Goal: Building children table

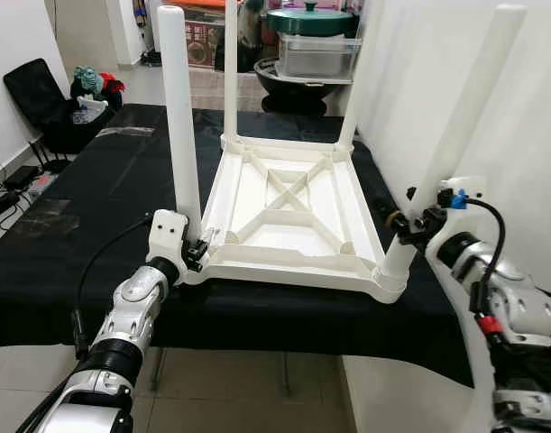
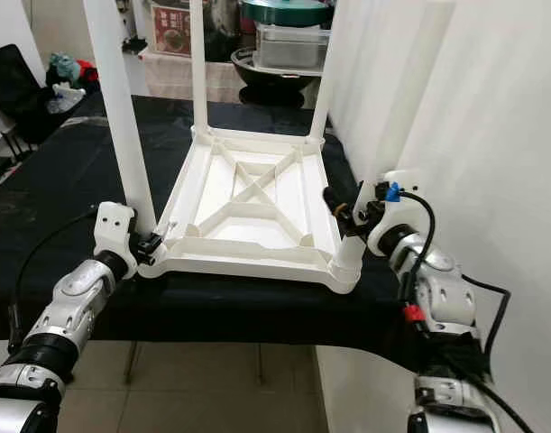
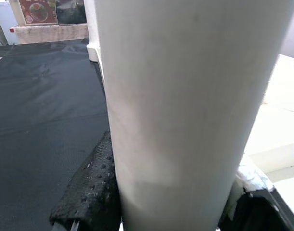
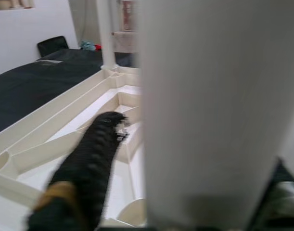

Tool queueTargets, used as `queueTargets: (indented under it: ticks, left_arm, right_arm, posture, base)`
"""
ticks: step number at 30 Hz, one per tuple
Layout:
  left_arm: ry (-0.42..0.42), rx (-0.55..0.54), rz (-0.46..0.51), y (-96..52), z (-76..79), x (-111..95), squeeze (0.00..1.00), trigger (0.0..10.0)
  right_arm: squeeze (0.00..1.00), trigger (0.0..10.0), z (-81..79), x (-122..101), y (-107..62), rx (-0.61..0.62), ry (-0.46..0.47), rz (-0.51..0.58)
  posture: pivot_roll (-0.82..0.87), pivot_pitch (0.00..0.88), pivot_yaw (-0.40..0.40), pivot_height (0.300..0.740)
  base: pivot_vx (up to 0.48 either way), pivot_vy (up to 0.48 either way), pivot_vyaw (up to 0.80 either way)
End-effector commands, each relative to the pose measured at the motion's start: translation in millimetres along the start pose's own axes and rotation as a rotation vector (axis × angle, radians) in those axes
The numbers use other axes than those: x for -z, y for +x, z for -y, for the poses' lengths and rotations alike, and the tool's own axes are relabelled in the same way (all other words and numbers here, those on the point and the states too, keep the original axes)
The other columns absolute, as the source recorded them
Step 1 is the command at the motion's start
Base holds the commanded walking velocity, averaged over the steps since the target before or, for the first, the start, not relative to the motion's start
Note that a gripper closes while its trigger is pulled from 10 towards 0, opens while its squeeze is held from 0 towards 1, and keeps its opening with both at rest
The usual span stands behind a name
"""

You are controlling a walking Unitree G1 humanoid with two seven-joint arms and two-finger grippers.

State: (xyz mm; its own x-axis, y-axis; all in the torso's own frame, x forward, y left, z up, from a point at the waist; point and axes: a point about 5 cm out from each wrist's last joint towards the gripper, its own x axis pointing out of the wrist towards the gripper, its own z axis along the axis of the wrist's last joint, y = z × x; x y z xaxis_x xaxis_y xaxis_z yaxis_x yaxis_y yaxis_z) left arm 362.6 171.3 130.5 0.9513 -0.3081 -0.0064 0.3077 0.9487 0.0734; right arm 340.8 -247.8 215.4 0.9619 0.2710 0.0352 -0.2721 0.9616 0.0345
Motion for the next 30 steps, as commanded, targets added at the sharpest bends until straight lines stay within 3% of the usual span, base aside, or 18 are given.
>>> queueTargets:
  ticks: [1, 2, 4, 7, 9, 12, 15, 18, 19, 20, 21, 24, 25, 26, 27, 28, 29, 30]
  left_arm:
    - [0.015, 0.009, -0.024, 0.7, 1.9, 4.0, 0.0, 10.0]
    - [0.015, 0.009, -0.024, 0.7, 1.9, 4.0, 0.0, 10.0]
    - [0.016, 0.01, -0.024, 0.6, 2.1, 4.1, 0.0, 10.0]
    - [0.016, 0.01, -0.023, 0.4, 2.0, 4.1, 0.0, 10.0]
    - [0.016, 0.007, -0.022, -0.2, 1.7, 4.2, 0.0, 10.0]
    - [0.005, -0.01, -0.022, -2.7, 0.6, 6.1, 0.0, 10.0]
    - [-0.002, -0.015, -0.021, -3.4, 0.7, 6.6, 0.0, 10.0]
    - [-0.006, -0.016, -0.025, -3.9, 4.4, 9.0, 0.0, 10.0]
    - [-0.006, -0.016, -0.025, -3.9, 4.4, 9.0, 0.0, 10.0]
    - [-0.008, -0.016, -0.026, -3.2, 5.7, 9.1, 0.0, 10.0]
    - [-0.009, -0.018, -0.026, -2.6, 5.9, 8.6, 0.0, 10.0]
    - [-0.01, -0.021, -0.026, -2.1, 5.1, 7.9, 0.0, 10.0]
    - [-0.01, -0.025, -0.025, -2.0, 4.0, 7.3, 0.0, 10.0]
    - [-0.01, -0.025, -0.025, -2.0, 4.0, 7.3, 0.0, 10.0]
    - [-0.009, -0.032, -0.025, -2.4, 2.4, 7.2, 0.0, 10.0]
    - [-0.01, -0.037, -0.026, -3.0, 1.6, 7.6, 0.0, 10.0]
    - [-0.012, -0.04, -0.027, -3.6, 1.7, 8.3, 0.0, 10.0]
    - [-0.013, -0.041, -0.027, -4.1, 1.9, 8.8, 0.0, 10.0]
  right_arm:
    - [0.0, 0.0, 4.3, -1.5, 0.5, 0.039, 0.011, 0.014]
    - [0.0, 0.0, 4.3, -1.5, 0.5, 0.039, 0.011, 0.014]
    - [0.0, 0.0, 18.5, 2.5, -1.5, 0.246, 0.016, -0.009]
    - [0.0, 0.0, 23.5, 6.8, -4.3, 0.375, 0.04, -0.013]
    - [0.0, 0.0, 29.7, 15.6, -12.3, 0.608, 0.089, -0.006]
    - [0.0, 0.0, 4.3, 35.9, -26.8, 0.912, 0.205, 0.01]
    - [0.0, 0.0, -14.3, 39.5, -26.0, 0.937, 0.253, 0.017]
    - [0.0, 0.0, -71.4, 40.7, -10.5, 0.839, 0.329, 0.006]
    - [0.0, 0.0, -71.4, 40.7, -10.5, 0.839, 0.329, 0.006]
    - [0.0, 0.9, -86.0, 42.1, -2.3, 0.753, 0.315, -0.017]
    - [0.0, 10.0, -93.0, 41.2, 3.4, 0.674, 0.3, -0.015]
    - [0.0, 10.0, -94.3, 37.9, 6.3, 0.622, 0.302, 0.015]
    - [0.45, 10.0, -91.2, 34.1, 6.3, 0.614, 0.295, 0.043]
    - [0.45, 10.0, -91.2, 34.1, 6.3, 0.614, 0.295, 0.043]
    - [1.0, 10.0, -86.6, 29.4, 6.0, 0.61, 0.3, 0.064]
    - [1.0, 10.0, -82.0, 23.0, 7.4, 0.556, 0.29, 0.084]
    - [0.42, 10.0, -74.9, 16.7, 9.3, 0.491, 0.249, 0.099]
    - [0.42, 10.0, -70.5, 12.4, 10.4, 0.443, 0.221, 0.107]
  posture:
    - [0.0, 0.0, -0.071, 0.74]
    - [0.0, 0.0, -0.071, 0.74]
    - [0.01, 0.0, -0.072, 0.74]
    - [0.01, 0.0, -0.076, 0.74]
    - [0.01, 0.0, -0.082, 0.74]
    - [0.02, 0.0, -0.079, 0.74]
    - [0.02, 0.0, -0.075, 0.74]
    - [0.02, 0.0, -0.075, 0.74]
    - [0.02, 0.0, -0.075, 0.74]
    - [0.02, 0.0, -0.076, 0.74]
    - [0.02, 0.0, -0.082, 0.74]
    - [0.02, 0.0, -0.085, 0.74]
    - [0.02, 0.0, -0.086, 0.74]
    - [0.02, 0.0, -0.086, 0.74]
    - [0.02, 0.0, -0.086, 0.74]
    - [0.02, 0.0, -0.088, 0.74]
    - [0.02, 0.0, -0.09, 0.74]
    - [0.02, 0.0, -0.09, 0.74]
  base:
    - [0.0, 0.0, 0.0]
    - [0.0, 0.0, 0.0]
    - [0.0, 0.0, 0.0]
    - [0.0, 0.0, 0.0]
    - [0.0, 0.0, 0.0]
    - [0.0, 0.0, 0.0]
    - [0.0, 0.0, 0.0]
    - [0.0, 0.0, 0.0]
    - [0.0, 0.0, 0.0]
    - [0.0, 0.0, 0.0]
    - [0.0, 0.0, 0.0]
    - [0.0, 0.0, 0.0]
    - [0.0, 0.0, 0.0]
    - [0.0, 0.0, 0.0]
    - [0.0, 0.0, 0.0]
    - [0.0, 0.0, 0.0]
    - [0.0, 0.0, 0.0]
    - [0.0, 0.0, 0.0]
